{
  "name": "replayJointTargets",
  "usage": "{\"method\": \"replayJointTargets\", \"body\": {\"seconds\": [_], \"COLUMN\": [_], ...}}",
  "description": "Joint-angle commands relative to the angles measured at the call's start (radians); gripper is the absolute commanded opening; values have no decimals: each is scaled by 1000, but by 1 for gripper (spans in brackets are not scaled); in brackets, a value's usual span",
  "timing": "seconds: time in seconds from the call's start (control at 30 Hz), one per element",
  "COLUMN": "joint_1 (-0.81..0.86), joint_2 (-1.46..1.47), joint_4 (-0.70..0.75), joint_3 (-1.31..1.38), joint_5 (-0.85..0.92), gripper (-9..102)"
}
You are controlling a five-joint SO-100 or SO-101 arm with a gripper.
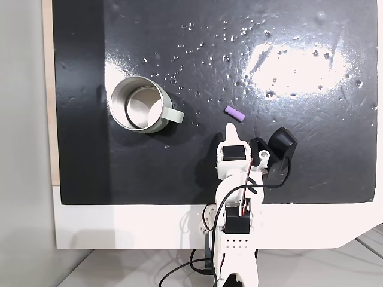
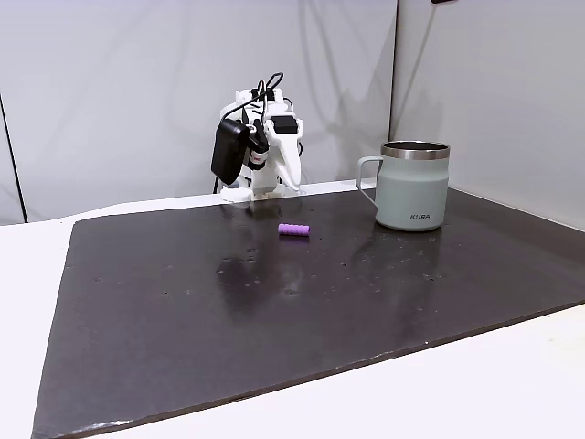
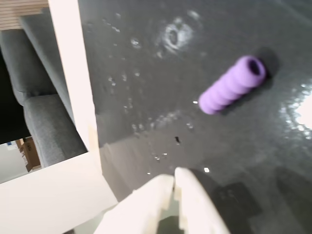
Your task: Grasp a pengrip and put it in the cup.
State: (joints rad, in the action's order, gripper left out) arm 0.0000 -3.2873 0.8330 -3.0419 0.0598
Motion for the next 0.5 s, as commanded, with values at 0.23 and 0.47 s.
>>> {"method": "replayJointTargets", "body": {"seconds": [0.23,0.47], "joint_1": [15,52], "joint_2": [492,882], "joint_4": [-23,109], "joint_3": [440,746], "joint_5": [0,-5], "gripper": [0,9]}}
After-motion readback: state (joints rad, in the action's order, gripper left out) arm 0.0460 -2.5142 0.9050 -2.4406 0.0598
